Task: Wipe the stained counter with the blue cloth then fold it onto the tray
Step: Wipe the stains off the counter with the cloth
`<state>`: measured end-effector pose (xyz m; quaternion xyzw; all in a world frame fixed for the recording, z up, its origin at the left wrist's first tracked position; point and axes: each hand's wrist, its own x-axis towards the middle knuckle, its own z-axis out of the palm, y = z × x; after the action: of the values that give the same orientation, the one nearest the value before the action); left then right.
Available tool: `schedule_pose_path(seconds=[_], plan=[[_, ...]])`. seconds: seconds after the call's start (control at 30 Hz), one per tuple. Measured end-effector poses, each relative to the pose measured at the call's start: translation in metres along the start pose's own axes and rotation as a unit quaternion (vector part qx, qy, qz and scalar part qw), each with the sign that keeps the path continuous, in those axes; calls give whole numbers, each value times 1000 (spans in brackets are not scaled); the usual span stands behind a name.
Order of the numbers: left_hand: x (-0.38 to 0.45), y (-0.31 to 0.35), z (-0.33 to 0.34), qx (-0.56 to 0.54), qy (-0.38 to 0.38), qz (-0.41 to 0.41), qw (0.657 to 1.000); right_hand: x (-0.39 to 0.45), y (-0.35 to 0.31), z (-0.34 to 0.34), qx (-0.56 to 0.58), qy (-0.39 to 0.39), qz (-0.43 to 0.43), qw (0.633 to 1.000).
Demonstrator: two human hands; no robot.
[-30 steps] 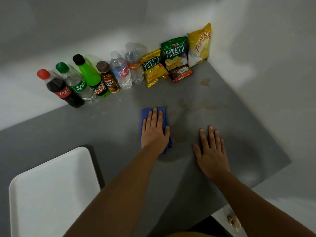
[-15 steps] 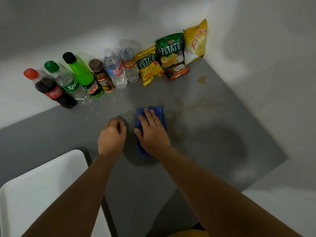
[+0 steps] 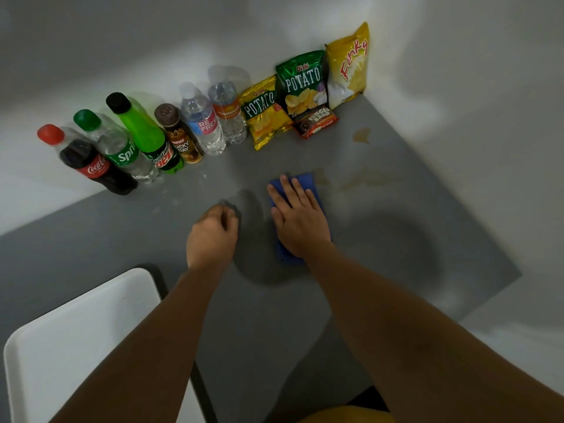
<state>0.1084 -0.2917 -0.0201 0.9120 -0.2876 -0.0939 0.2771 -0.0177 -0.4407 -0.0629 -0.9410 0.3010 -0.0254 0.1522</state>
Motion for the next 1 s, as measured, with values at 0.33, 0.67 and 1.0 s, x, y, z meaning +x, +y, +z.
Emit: schedule_pose_path(seconds=[0.33,0.67,1.0], plan=[[-6,9,6,-6,-17,-5,1000,-76,25,0,-35,-9,69,997],[-9,12,10,-8,20,-8,1000,-69,-11,12,-13,-23,-19,999],[-8,11,5,20,16,-3,1000,25,41,-12,-6,-1,-58,998]])
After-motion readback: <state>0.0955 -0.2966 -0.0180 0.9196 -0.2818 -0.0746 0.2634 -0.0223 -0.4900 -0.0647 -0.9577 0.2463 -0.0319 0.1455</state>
